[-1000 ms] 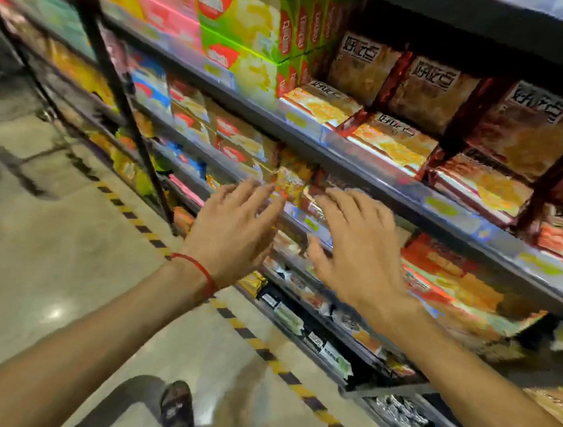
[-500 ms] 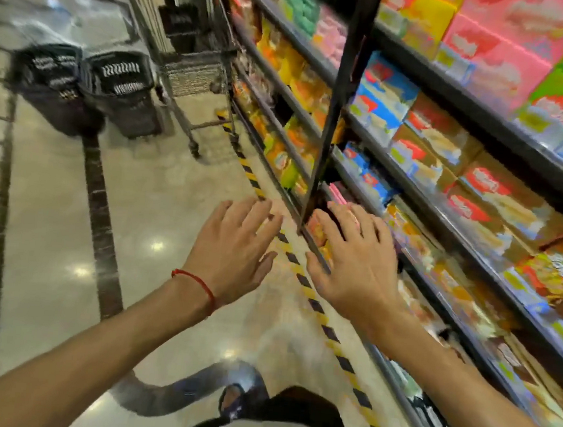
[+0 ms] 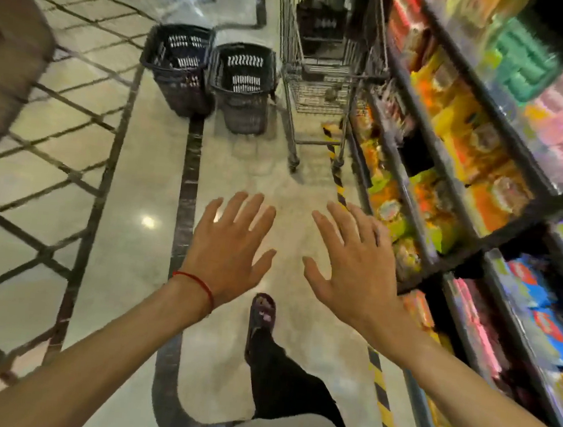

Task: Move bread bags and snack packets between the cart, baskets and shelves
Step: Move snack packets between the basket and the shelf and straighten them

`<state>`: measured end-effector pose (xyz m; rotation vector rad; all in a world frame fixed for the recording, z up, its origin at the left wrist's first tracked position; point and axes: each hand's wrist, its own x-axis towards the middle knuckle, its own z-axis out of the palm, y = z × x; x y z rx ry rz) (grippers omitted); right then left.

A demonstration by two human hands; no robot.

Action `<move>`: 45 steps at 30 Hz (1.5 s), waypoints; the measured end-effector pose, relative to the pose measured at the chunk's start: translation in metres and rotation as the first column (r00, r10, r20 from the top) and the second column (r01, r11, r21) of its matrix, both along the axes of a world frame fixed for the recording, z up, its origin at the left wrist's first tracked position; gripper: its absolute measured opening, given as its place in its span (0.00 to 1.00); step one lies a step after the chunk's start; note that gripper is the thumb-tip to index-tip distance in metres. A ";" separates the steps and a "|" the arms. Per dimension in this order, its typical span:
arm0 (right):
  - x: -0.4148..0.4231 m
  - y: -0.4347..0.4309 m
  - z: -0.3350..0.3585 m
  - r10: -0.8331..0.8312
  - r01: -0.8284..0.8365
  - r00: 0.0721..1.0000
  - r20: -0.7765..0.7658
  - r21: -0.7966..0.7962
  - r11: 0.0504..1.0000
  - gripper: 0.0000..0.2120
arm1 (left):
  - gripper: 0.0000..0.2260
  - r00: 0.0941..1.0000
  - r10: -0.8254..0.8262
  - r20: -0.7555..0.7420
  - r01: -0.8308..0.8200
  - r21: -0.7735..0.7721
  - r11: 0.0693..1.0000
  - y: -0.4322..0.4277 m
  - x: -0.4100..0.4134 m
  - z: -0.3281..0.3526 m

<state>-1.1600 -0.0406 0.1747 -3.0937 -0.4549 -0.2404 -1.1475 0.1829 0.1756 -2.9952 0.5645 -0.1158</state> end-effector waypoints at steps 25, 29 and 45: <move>0.630 0.313 -0.009 0.297 -0.298 0.954 -0.041 -0.022 0.954 0.32 | 0.31 0.947 0.310 -0.083 -0.309 0.020 0.951 0.320 0.559 -0.026; 0.718 0.366 -0.007 0.316 -0.317 0.948 -0.046 -0.008 0.948 0.32 | 0.31 0.948 0.302 -0.104 -0.300 0.031 0.953 0.372 0.647 -0.019; 1.095 0.514 -0.069 0.276 -0.282 0.940 -0.198 -0.005 0.959 0.31 | 0.32 0.890 0.379 -0.253 -0.372 0.079 0.925 0.529 1.020 -0.063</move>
